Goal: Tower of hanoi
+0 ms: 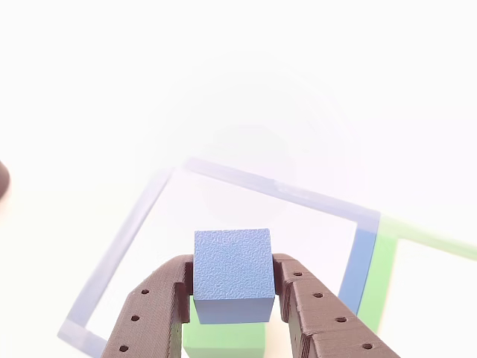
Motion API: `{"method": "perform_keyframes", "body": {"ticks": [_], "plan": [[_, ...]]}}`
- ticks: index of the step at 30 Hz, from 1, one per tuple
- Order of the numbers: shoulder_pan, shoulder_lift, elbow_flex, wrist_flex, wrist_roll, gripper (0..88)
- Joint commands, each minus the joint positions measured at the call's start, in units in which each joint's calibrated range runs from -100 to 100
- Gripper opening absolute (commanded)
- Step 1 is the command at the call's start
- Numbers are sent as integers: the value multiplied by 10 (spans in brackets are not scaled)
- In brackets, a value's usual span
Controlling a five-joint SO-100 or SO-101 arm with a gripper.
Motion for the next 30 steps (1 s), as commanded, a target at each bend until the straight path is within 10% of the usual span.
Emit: {"method": "perform_keyframes", "body": {"ticks": [1,30], "plan": [[6,9,-2,-30,6,2],[-4,69,4,-90,6,4]]}}
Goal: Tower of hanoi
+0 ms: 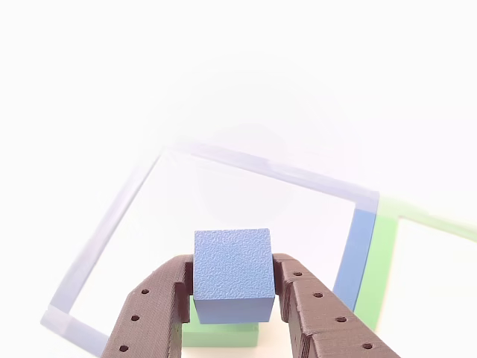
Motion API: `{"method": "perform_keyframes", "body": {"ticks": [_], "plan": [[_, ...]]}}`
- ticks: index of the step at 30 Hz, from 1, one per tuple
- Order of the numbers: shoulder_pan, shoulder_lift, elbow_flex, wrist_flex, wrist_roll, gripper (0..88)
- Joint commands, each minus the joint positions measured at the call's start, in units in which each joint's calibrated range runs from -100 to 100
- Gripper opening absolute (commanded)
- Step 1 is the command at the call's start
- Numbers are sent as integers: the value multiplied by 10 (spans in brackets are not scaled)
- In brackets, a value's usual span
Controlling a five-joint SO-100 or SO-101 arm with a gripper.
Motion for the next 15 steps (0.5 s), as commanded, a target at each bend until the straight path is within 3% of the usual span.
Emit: {"method": "perform_keyframes", "body": {"ticks": [1,15], "plan": [[-10,-2,-3,-21,6,4],[-15,21,-7,-41,6,4]]}}
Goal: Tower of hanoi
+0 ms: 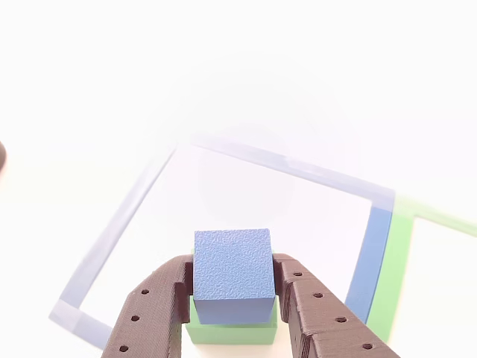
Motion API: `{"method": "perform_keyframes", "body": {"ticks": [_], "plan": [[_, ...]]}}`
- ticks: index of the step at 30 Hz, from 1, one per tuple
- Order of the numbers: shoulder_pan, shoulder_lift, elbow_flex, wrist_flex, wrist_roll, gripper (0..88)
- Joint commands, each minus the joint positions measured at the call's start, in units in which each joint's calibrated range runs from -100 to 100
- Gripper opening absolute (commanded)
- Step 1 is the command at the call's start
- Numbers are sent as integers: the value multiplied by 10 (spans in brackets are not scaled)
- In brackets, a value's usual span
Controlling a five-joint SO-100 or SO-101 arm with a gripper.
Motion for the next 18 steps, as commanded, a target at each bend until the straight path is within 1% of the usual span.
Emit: {"method": "perform_keyframes", "body": {"ticks": [1,18], "plan": [[-4,0,-8,-19,6,4],[-5,23,-27,-28,6,4]]}}
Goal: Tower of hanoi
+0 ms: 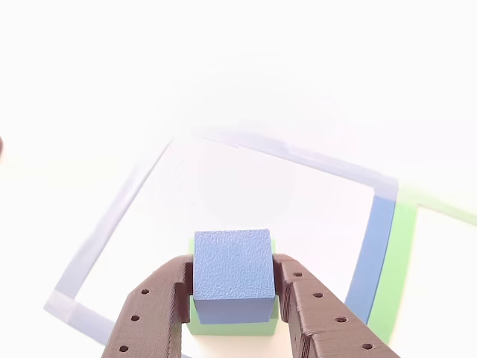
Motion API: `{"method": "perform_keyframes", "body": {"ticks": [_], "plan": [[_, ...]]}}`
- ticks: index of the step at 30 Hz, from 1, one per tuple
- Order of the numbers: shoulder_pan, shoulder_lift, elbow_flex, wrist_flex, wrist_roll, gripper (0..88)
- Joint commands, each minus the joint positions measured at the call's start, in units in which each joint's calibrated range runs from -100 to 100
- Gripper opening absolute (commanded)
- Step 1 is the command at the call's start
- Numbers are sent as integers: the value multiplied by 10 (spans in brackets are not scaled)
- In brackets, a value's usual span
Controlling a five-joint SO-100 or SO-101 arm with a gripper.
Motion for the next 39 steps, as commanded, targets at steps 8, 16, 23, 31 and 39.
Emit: {"method": "perform_keyframes", "body": {"ticks": [8,16,23,31,39], "plan": [[-4,15,-36,-24,6,15],[-1,16,-33,-30,6,176],[2,8,-33,-31,6,211],[15,-90,-32,57,6,219],[39,-252,-63,270,6,218]]}}
